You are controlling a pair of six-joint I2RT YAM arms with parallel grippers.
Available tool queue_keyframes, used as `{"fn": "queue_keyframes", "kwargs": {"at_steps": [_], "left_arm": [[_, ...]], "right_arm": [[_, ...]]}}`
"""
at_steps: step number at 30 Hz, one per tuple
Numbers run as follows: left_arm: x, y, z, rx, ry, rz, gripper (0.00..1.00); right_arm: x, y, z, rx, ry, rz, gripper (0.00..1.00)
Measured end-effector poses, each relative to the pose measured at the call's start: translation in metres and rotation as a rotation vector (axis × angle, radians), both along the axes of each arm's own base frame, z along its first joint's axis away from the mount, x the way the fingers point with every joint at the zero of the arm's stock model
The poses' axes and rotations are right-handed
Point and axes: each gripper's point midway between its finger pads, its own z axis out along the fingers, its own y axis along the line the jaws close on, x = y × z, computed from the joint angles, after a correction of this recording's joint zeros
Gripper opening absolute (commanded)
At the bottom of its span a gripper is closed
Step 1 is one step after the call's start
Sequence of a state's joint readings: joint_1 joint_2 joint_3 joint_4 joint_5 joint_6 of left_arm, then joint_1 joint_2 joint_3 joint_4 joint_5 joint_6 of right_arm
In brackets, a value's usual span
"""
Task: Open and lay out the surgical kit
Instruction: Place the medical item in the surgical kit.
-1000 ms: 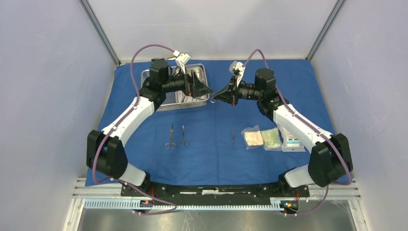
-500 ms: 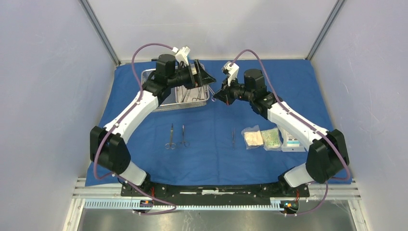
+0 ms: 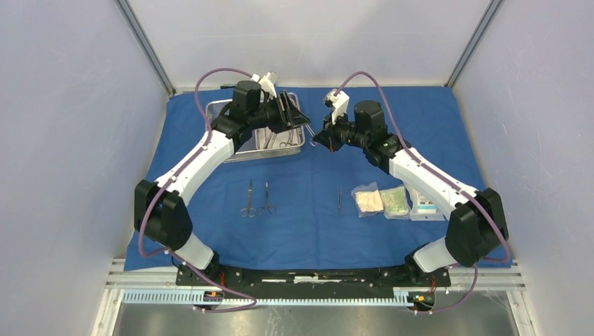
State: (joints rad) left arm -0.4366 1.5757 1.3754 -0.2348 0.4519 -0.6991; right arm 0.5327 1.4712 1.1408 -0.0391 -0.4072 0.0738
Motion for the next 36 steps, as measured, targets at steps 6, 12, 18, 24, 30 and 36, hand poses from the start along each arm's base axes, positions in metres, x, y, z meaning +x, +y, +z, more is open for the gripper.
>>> {"fn": "queue_keyframes", "kwargs": {"at_steps": [6,12,18,24,30,36], "left_arm": [[0.000,-0.007,-0.004,0.002,0.007,-0.013,0.46],[0.000,-0.011,-0.012,0.003,0.034,-0.014,0.41],[0.001,-0.012,-0.013,0.001,0.037,-0.016,0.33],[0.003,-0.013,-0.015,-0.007,0.041,-0.016,0.26],[0.003,-0.014,-0.013,-0.013,0.039,-0.016,0.21],[0.003,-0.014,-0.013,-0.014,0.039,-0.017,0.21]], "right_arm": [[0.000,0.000,0.000,0.001,0.002,-0.002,0.00],[0.000,0.000,0.000,0.004,0.006,-0.004,0.00],[0.000,0.001,-0.001,0.009,0.011,-0.006,0.00],[0.002,0.002,-0.003,0.010,0.014,-0.006,0.01],[0.002,0.004,-0.003,0.016,0.013,-0.003,0.07],[0.001,0.005,-0.003,0.020,0.015,0.002,0.08]]}}
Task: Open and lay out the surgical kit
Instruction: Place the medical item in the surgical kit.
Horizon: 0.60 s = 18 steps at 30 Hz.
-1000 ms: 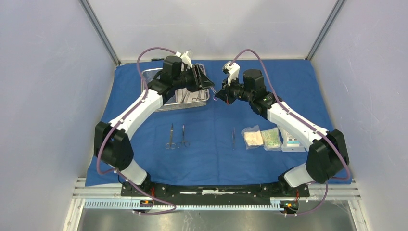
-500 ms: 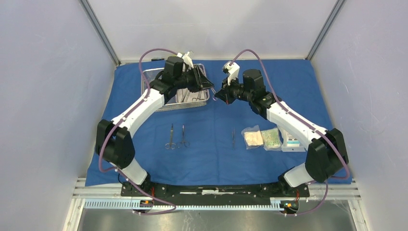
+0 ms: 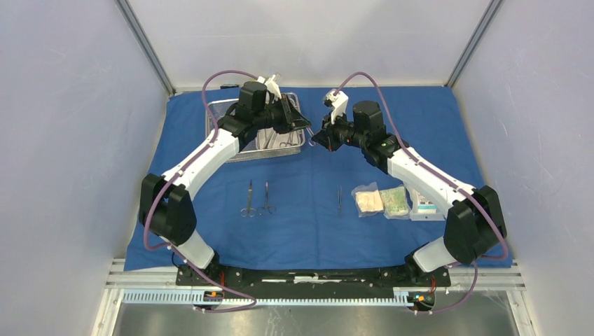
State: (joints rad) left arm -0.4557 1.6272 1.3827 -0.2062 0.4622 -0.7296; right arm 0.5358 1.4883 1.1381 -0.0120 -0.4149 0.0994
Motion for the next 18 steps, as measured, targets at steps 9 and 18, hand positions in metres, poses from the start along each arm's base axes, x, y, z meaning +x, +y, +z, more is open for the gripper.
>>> {"fn": "queue_keyframes", "kwargs": {"at_steps": [9,18], "left_arm": [[0.0000,0.0001,-0.0001,0.001,0.000,0.000,0.16],[0.0008,0.0005,-0.0003,0.003,-0.002,0.004,0.13]], "right_arm": [[-0.0037,0.0042,0.0003,0.004,-0.001,0.018,0.19],[-0.0082,0.0088,0.0011,0.015,-0.006,0.049,0.31]]}}
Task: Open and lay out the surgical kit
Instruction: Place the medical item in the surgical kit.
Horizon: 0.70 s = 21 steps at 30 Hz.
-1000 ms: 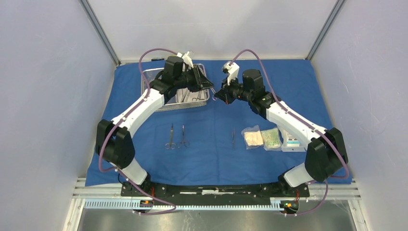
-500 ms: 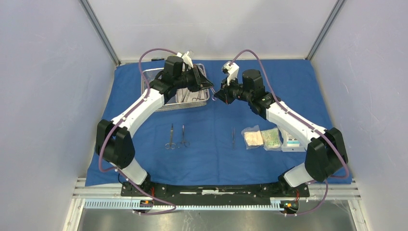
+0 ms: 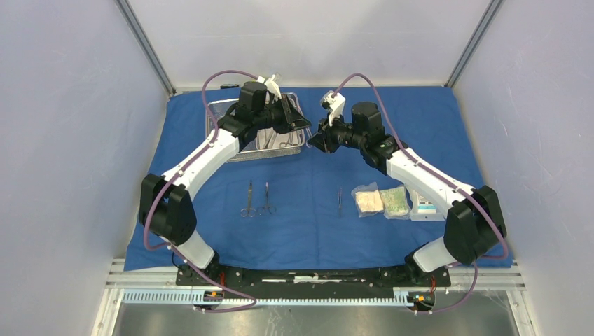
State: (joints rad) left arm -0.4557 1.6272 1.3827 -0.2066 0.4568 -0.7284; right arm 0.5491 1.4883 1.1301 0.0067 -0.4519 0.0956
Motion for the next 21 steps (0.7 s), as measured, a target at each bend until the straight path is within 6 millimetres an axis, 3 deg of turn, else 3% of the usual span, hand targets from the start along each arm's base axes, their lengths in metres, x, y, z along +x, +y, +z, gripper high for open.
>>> {"fn": "queue_keyframes", "kwargs": {"at_steps": [11,21], "left_arm": [[-0.002,0.005,-0.010,0.049,-0.026,-0.011,0.12],[-0.027,0.044,-0.051,0.286,-0.067,-0.037,0.12]], "right_arm": [[-0.008,0.003,0.003,-0.006,-0.027,0.061,0.39],[-0.021,-0.013,0.029,-0.002,-0.133,0.120,0.41]]}}
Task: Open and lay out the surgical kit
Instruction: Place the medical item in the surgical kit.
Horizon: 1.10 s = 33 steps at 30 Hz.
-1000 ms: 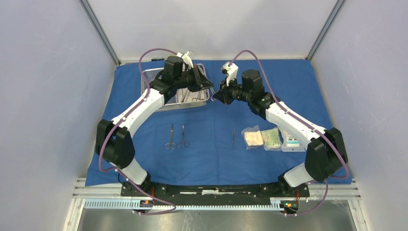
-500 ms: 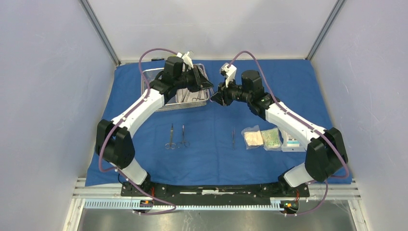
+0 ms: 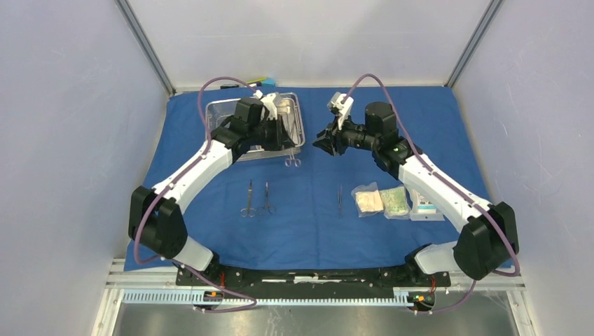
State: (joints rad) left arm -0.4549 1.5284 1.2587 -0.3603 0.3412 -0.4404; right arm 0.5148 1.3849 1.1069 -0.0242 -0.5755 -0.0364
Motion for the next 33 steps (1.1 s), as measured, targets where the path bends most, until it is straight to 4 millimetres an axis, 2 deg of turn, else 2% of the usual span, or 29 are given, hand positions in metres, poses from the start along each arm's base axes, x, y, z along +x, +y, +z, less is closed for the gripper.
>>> {"fn": "queue_keyframes", "kwargs": {"at_steps": [3,8,12,16,20,28,33], "left_arm": [[-0.017,0.020,-0.014,0.092,-0.003,-0.023,0.13],[-0.050,0.058,-0.042,0.253,0.031,-0.074,0.14],[-0.077,0.094,-0.074,0.369,0.116,-0.110,0.13],[-0.094,0.130,-0.097,0.453,0.212,-0.106,0.11],[-0.099,0.155,-0.106,0.495,0.267,-0.097,0.08],[-0.113,0.188,-0.142,0.563,0.447,-0.143,0.11],[-0.116,0.197,-0.150,0.577,0.505,-0.149,0.12]], "right_arm": [[0.000,-0.012,-0.002,-0.012,-0.017,-0.016,0.41],[-0.001,-0.030,-0.018,-0.049,-0.023,-0.042,0.41],[-0.002,-0.045,-0.033,-0.074,-0.013,-0.072,0.42],[-0.001,-0.058,-0.043,-0.084,0.000,-0.101,0.42],[0.003,-0.065,-0.049,-0.084,0.003,-0.120,0.42],[0.007,-0.069,-0.049,-0.073,-0.005,-0.134,0.43],[0.009,-0.068,-0.049,-0.066,-0.008,-0.136,0.44]]}}
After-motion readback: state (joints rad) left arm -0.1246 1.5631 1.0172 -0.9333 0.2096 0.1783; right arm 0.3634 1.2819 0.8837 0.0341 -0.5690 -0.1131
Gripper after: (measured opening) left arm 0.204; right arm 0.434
